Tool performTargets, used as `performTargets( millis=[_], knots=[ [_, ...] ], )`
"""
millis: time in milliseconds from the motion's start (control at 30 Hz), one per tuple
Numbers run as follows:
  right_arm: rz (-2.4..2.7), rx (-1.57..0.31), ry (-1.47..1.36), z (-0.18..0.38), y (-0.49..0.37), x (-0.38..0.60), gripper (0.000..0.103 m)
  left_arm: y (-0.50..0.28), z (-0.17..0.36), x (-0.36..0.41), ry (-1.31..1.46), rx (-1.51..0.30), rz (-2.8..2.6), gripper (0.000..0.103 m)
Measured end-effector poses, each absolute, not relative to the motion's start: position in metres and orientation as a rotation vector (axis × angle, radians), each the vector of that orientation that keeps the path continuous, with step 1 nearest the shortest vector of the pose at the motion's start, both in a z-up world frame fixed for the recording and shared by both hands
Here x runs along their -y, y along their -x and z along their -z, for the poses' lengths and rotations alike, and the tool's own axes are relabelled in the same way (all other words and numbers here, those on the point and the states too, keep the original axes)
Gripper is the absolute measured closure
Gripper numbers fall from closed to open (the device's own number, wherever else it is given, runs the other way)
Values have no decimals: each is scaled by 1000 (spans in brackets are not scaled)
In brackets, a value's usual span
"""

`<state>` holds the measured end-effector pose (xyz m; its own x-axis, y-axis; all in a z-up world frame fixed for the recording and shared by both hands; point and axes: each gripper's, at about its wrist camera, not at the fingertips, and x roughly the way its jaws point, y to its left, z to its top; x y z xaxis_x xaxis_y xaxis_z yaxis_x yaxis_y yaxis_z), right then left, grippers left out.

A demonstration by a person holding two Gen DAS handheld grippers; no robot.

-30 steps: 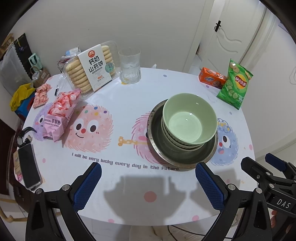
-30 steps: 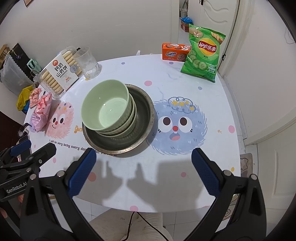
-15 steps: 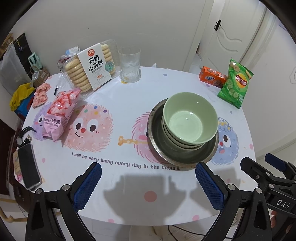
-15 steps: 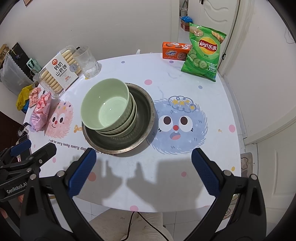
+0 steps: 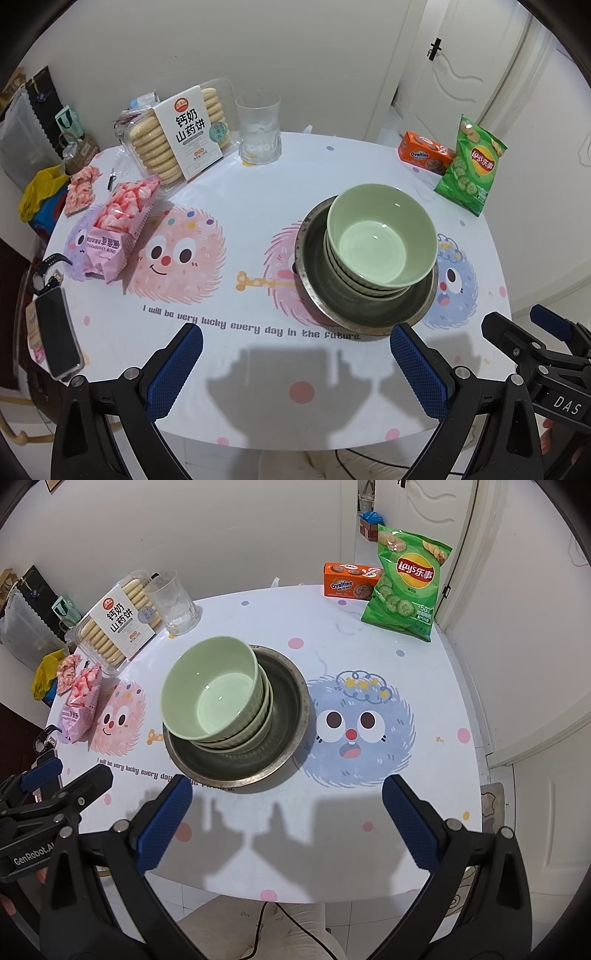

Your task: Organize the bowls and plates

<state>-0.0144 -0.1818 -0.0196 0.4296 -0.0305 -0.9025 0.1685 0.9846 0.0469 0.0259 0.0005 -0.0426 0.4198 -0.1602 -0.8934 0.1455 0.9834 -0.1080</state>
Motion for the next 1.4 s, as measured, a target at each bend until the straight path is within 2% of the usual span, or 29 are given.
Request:
performTargets(
  millis=[1400],
  knots=[
    [135, -1129, -142, 20, 12, 185, 1, -32, 47, -1, -9, -1130, 222, 0]
  ],
)
